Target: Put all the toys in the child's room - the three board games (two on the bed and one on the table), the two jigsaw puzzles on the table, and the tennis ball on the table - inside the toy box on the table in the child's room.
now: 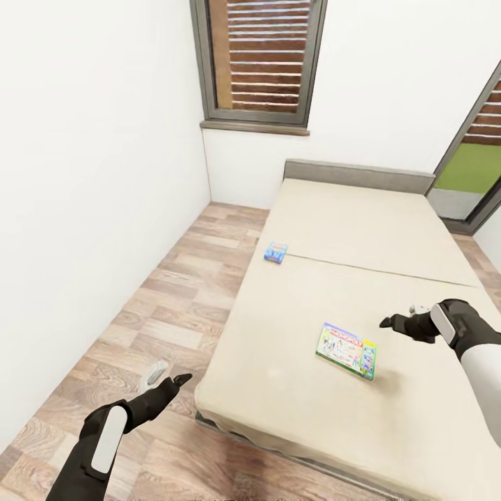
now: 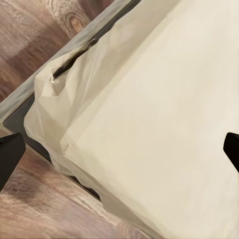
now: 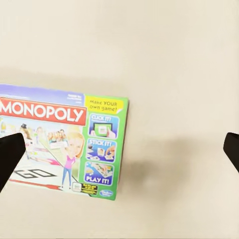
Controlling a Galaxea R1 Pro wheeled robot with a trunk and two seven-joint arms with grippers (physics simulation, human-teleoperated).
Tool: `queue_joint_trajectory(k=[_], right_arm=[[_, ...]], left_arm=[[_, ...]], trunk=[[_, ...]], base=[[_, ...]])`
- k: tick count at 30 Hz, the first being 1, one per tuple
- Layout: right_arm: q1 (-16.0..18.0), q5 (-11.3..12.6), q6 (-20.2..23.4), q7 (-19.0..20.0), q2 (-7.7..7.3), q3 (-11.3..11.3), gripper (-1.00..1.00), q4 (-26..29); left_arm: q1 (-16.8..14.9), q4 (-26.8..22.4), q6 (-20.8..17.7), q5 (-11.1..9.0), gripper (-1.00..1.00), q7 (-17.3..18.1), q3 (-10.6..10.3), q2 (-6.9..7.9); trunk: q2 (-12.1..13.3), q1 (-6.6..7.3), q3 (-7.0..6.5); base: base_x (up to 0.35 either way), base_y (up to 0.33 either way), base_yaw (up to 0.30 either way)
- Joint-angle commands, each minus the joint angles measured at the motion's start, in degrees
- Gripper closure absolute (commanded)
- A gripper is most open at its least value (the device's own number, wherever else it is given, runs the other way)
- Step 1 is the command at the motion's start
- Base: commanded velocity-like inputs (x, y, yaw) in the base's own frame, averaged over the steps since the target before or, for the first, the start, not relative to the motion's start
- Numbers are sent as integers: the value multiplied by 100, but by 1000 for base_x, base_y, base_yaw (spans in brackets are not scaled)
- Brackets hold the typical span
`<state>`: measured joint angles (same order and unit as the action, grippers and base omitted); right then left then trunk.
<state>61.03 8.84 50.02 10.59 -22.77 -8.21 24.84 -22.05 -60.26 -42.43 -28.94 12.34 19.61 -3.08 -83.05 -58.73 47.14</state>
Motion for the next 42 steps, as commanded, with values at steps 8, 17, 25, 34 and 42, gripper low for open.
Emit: queue_joint_trajectory(k=[8,17,25,34,42], right_arm=[[81,-3,61,20,-22,-180,-100,-8],[107,1,78,27,-23,-234,-100,-12],[116,-1,85,30,-13,-253,-100,-14],[119,2,86,36,-14,-258,-100,-14],[119,3,87,38,-16,-259,-100,-14]], left_arm=[[0,-3,-44,3,-100,61,31,-2],[27,-3,-45,2,-100,160,39,11],[85,-3,-45,-8,-100,381,292,112],[106,-3,-46,-8,-100,617,651,142],[116,-2,-46,-4,-100,674,746,146]], trunk=[[-2,0,80],[-2,0,164],[-2,0,239],[-2,0,324],[-2,0,399]], base=[[0,0,0],[0,0,0],[0,0,0],[0,0,0],[0,0,0]])
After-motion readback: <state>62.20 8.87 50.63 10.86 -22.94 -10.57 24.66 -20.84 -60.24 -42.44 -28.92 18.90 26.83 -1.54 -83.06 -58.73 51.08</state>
